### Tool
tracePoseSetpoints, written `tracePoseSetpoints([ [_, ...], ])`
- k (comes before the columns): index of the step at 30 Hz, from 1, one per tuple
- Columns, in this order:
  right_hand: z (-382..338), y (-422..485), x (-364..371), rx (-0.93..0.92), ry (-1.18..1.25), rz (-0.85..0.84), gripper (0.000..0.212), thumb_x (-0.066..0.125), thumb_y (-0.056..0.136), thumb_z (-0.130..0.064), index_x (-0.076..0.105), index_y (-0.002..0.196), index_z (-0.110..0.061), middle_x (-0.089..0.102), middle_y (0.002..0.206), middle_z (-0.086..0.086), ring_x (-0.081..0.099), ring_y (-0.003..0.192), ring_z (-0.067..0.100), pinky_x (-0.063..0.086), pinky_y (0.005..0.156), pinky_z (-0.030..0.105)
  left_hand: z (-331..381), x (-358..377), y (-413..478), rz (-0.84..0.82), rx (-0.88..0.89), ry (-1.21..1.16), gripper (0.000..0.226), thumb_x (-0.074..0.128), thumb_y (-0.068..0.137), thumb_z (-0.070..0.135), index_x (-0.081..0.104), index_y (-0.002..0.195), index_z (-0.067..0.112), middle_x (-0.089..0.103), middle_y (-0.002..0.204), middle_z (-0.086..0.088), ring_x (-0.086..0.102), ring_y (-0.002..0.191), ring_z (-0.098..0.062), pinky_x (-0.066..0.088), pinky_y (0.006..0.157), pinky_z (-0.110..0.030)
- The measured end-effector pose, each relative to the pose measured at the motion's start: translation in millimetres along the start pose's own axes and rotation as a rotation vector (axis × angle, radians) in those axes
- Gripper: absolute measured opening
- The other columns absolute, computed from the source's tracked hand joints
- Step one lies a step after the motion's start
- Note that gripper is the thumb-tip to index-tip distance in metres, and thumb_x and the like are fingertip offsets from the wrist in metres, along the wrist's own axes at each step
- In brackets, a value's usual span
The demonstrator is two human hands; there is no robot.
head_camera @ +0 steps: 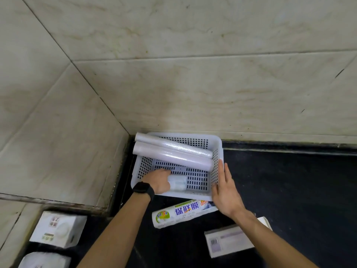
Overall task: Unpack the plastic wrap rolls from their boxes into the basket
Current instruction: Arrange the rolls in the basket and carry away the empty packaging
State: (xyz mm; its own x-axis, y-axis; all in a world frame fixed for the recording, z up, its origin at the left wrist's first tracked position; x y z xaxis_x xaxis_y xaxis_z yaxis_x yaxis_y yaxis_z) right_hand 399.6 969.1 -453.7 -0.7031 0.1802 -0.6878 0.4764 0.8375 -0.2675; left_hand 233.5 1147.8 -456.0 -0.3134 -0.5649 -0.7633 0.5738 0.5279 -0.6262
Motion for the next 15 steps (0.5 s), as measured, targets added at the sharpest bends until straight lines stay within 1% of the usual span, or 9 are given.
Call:
tracePoseSetpoints([
  [2, 1, 0, -2, 0.03, -0.107, -0.019, 0.087, 0.047, 0.1, -0.035, -0.02, 0.155, -0.036, -0.012, 0.168, 0.007, 0.023, 0.148, 0.037, 0.042, 0.111, 0.05, -3, -9, -9, 0.099, -0.006, -0.101, 0.063, 0.048, 0.085, 0.01, 0.044, 0.146, 0.021, 0.049, 0.145, -0.004, 0.051, 0.126, -0.025, 0.046, 0.101, -0.036],
  [3, -2, 0, -7, 0.027, -0.187, 0.003, 0.088, 0.05, 0.098, -0.038, -0.013, 0.158, -0.029, -0.01, 0.167, 0.012, 0.02, 0.149, 0.039, 0.036, 0.116, 0.052, -7, -15, -15, 0.169, -0.003, -0.151, 0.06, 0.048, 0.086, 0.009, 0.048, 0.144, 0.023, 0.052, 0.143, -0.002, 0.052, 0.125, -0.023, 0.047, 0.099, -0.034],
  [5, -15, 4, -20, -0.051, -0.333, 0.087, 0.089, 0.06, 0.092, -0.041, 0.007, 0.158, -0.016, 0.002, 0.165, 0.02, 0.019, 0.148, 0.041, 0.03, 0.119, 0.052, -17, -30, -30, 0.339, 0.029, -0.239, 0.042, 0.05, 0.088, 0.012, 0.062, 0.125, 0.028, 0.063, 0.126, 0.006, 0.057, 0.114, -0.016, 0.048, 0.089, -0.028],
  [7, -34, 12, -30, -0.188, -0.409, 0.174, 0.082, 0.071, 0.085, -0.036, 0.03, 0.151, -0.01, 0.025, 0.159, 0.023, 0.029, 0.144, 0.041, 0.034, 0.117, 0.052, -31, -52, -50, 0.546, 0.04, -0.341, 0.024, 0.055, 0.09, 0.019, 0.067, 0.105, 0.032, 0.068, 0.104, 0.013, 0.061, 0.096, -0.009, 0.049, 0.079, -0.025],
  [8, -43, 19, -32, -0.245, -0.43, 0.204, 0.077, 0.074, 0.082, -0.034, 0.04, 0.147, -0.009, 0.036, 0.155, 0.021, 0.036, 0.141, 0.04, 0.036, 0.115, 0.052, -41, -65, -58, 0.662, 0.027, -0.419, 0.018, 0.058, 0.09, 0.021, 0.067, 0.1, 0.033, 0.067, 0.097, 0.014, 0.061, 0.088, -0.006, 0.049, 0.075, -0.024],
  [10, -60, 35, -29, -0.3, -0.45, 0.197, 0.068, 0.074, 0.082, -0.034, 0.049, 0.142, -0.011, 0.049, 0.147, 0.012, 0.045, 0.136, 0.033, 0.039, 0.113, 0.048, -66, -87, -65, 0.847, -0.035, -0.63, 0.014, 0.06, 0.091, 0.023, 0.065, 0.102, 0.028, 0.066, 0.093, 0.01, 0.061, 0.085, -0.006, 0.05, 0.074, -0.026],
  [11, -66, 43, -25, -0.302, -0.461, 0.169, 0.066, 0.071, 0.085, -0.037, 0.049, 0.143, -0.014, 0.051, 0.146, 0.008, 0.045, 0.135, 0.028, 0.039, 0.113, 0.045, -77, -96, -62, 0.881, -0.08, -0.743, 0.015, 0.061, 0.092, 0.025, 0.065, 0.106, 0.026, 0.067, 0.096, 0.007, 0.062, 0.087, -0.009, 0.051, 0.076, -0.029],
  [12, -70, 51, -19, -0.296, -0.478, 0.13, 0.065, 0.067, 0.088, -0.04, 0.047, 0.144, -0.016, 0.05, 0.147, 0.004, 0.045, 0.136, 0.025, 0.038, 0.114, 0.043, -87, -102, -55, 0.868, -0.124, -0.847, 0.018, 0.062, 0.092, 0.029, 0.064, 0.11, 0.025, 0.067, 0.1, 0.006, 0.064, 0.091, -0.012, 0.052, 0.078, -0.031],
  [15, -74, 68, 2, -0.25, -0.531, -0.03, 0.062, 0.058, 0.093, -0.044, 0.038, 0.148, -0.021, 0.046, 0.148, 0.0, 0.044, 0.134, 0.025, 0.035, 0.114, 0.044, -106, -108, -23, 0.693, -0.226, -1.042, 0.019, 0.064, 0.091, 0.038, 0.061, 0.107, 0.027, 0.067, 0.102, 0.005, 0.064, 0.099, -0.019, 0.052, 0.082, -0.035],
])
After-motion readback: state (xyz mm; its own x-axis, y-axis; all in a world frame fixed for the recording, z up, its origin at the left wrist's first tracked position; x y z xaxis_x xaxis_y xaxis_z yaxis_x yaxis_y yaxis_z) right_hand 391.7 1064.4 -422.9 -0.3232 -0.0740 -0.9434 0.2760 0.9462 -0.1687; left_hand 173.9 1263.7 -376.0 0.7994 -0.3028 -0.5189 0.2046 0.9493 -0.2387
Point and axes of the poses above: each hand's wrist, its own y-axis towards the middle knuckle, its own x-axis out of the palm, z = x × y, the point moved 7 cm from there along y, towards the middle knuckle
